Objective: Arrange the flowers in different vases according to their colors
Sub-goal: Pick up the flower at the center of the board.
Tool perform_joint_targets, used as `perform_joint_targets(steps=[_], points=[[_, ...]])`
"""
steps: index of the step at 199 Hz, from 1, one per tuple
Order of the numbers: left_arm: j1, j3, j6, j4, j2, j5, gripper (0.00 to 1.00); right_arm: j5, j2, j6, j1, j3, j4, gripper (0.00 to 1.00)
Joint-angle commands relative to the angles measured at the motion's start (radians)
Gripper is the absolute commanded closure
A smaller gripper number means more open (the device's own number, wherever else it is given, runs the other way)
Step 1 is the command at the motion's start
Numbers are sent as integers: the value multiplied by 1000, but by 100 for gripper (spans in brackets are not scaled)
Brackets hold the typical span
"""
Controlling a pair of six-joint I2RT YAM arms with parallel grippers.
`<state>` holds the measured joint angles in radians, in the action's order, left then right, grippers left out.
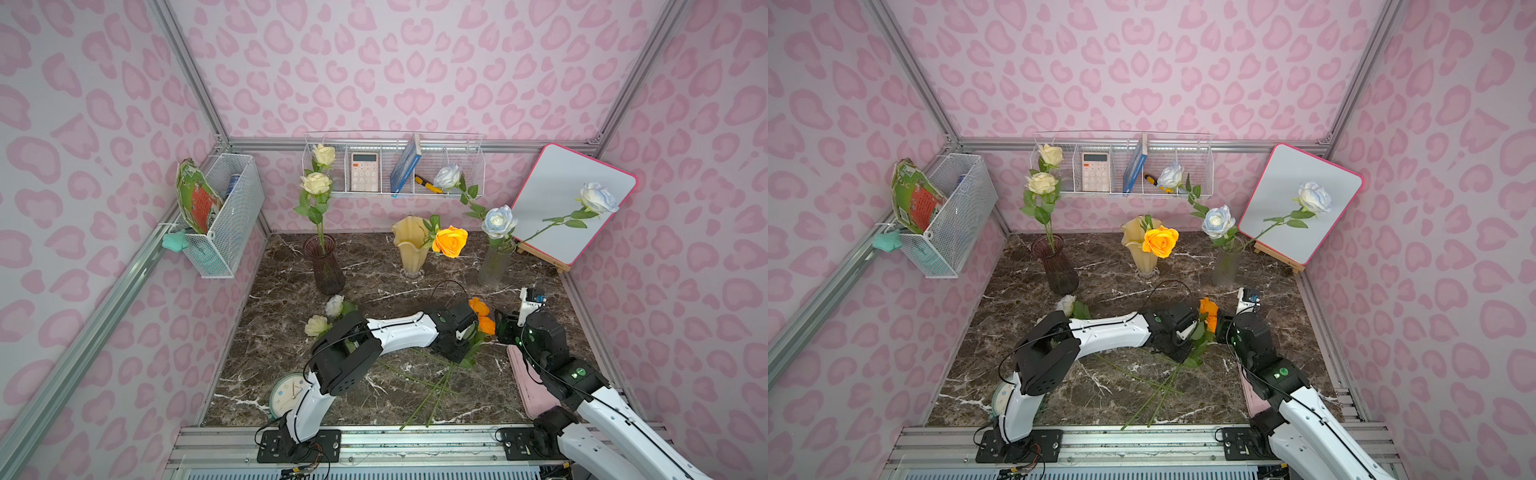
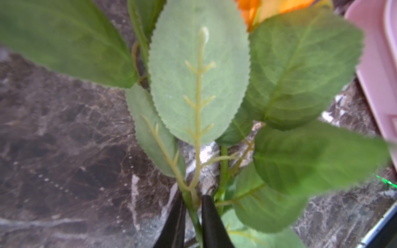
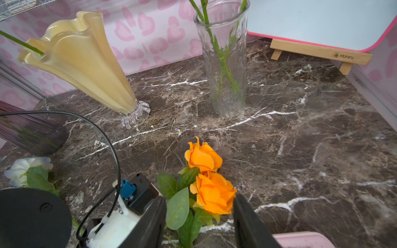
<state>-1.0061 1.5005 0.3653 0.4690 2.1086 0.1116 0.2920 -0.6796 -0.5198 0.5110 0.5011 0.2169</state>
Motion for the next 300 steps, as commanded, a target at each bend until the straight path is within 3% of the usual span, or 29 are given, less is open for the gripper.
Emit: perform_joint_targets(steps=[1, 69, 129, 194, 218, 265, 280, 300], points=[[2, 28, 9, 6, 2, -16, 84, 5, -6, 2, 2, -3, -23, 47], [2, 75, -28, 18, -49, -47, 89, 13, -26, 14, -5, -4, -59, 47], [0, -16, -87, 4, -246, -117, 100, -49, -26, 24, -80, -15, -73, 47], [-27, -231, -134, -33, -569, -85, 100, -200, -106, -34, -110, 76, 49, 46], [-33, -341, -160, -81, -705, -9, 100, -271, -128, -66, -113, 59, 43, 46], [-35, -539, -209, -118, -1064, 175, 100, -287, -178, -64, -112, 18, 8, 46], [-34, -535, -210, -63, -1184, 165, 100, -291, -196, -63, -112, 13, -3, 46], [-34, -499, -231, -2, -1337, 55, 100, -296, -211, -62, -113, 17, -11, 46]])
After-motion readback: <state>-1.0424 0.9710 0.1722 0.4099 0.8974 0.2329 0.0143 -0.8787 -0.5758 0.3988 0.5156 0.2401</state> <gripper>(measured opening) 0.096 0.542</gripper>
